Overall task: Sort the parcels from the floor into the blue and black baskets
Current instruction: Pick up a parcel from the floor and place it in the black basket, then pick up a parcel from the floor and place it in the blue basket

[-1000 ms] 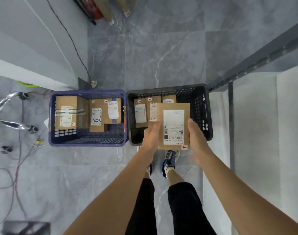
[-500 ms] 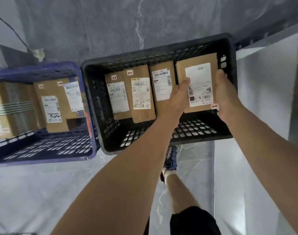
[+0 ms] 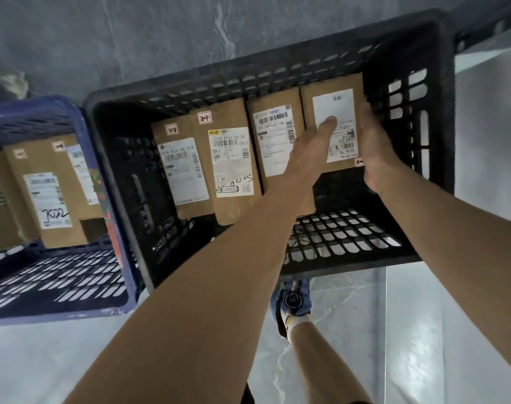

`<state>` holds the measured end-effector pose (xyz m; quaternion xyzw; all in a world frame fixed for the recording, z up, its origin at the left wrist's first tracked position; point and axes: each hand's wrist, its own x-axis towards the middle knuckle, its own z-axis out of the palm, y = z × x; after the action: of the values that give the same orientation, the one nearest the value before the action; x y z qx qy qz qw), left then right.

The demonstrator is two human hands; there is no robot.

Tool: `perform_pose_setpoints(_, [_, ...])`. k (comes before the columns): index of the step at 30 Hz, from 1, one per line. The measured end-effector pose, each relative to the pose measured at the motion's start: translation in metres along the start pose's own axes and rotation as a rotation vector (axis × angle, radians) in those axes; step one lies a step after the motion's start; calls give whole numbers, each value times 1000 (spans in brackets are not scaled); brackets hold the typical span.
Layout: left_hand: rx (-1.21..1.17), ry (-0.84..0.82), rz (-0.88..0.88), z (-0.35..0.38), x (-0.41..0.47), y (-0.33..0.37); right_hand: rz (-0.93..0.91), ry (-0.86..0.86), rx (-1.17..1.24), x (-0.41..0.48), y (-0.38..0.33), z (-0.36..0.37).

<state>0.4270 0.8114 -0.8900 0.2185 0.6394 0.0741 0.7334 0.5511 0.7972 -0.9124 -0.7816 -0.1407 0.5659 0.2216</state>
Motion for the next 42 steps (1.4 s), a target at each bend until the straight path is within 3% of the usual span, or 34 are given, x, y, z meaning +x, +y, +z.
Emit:
perform_pose_setpoints(7, [38,-36,13,-12,-20,5,-12,-42,-5,12,2,-1])
perform_pose_setpoints(12, [44,5,16,-24,-79,40,11,-39,107,-40,-30,-4])
perform_pose_setpoints(16, [-30,44,71,-40,-157,86,-62,-65,207,-124,-84,-9])
perform_pose_setpoints(21, [-42,89,213,-56,-280,159,-289,-77,314,-251,-187,-25])
perform_pose_setpoints(30, [42,-9,449,-51,-498,283,-626,-15,453,-455,-327,-86])
perform_pose_setpoints(39, [225,-249,731,-33,-674,311,-793,175,638,-673,-336,-110])
perform_pose_setpoints(42, [290,-370,790,-22,-729,303,-850,317,624,-745,-322,-113])
